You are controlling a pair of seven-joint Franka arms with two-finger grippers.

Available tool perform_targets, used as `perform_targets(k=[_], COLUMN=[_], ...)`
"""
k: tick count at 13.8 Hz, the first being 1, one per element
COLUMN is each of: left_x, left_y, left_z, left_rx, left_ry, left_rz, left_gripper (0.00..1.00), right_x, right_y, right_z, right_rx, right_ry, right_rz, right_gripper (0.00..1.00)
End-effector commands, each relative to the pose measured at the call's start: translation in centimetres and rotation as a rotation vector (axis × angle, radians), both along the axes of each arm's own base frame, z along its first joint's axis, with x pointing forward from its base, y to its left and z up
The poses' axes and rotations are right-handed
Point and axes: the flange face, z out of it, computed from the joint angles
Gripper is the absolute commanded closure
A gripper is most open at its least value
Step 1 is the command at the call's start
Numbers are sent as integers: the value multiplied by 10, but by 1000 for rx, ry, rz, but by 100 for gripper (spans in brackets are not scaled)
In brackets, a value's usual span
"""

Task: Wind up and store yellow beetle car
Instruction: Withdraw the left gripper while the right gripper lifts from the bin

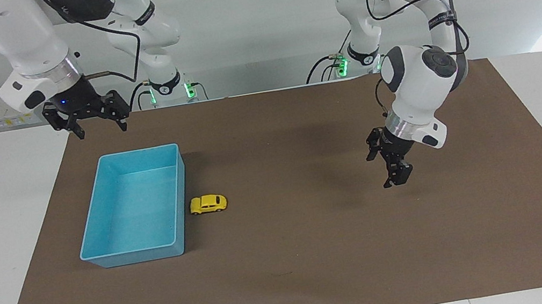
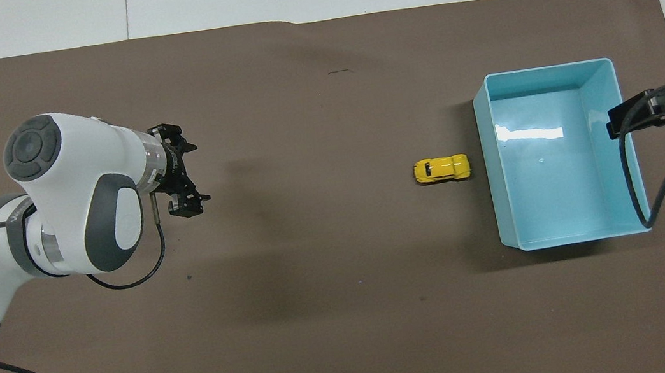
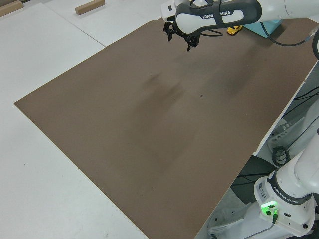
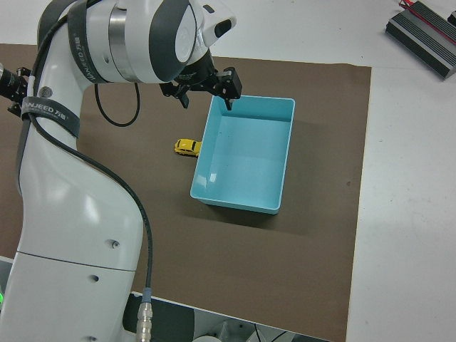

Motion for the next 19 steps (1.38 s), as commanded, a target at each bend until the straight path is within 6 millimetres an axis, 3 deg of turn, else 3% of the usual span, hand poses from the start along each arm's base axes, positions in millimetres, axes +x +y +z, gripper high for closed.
perform_targets(k=[1,4,9,15,19], left_x=[11,14,9,-4,-12], left_y=[15,43,67,87,92], left_z=[26,63,91,109,107], left_rx=[24,32,67,116,168], left_ry=[-23,-92,-142,-156,-154], left_rz=[-30,-106,-300,-700,-1051], left_gripper=[0,0,0,0,0], right_x=[-2,-2,-2,-2,-2], right_y=[-2,-2,-2,-2,-2], right_z=[0,0,0,1,1], right_rx=[15,15,15,15,15], right_ry=[3,3,3,2,0], right_rz=[13,13,13,14,14], right_gripper=[0,0,0,0,0])
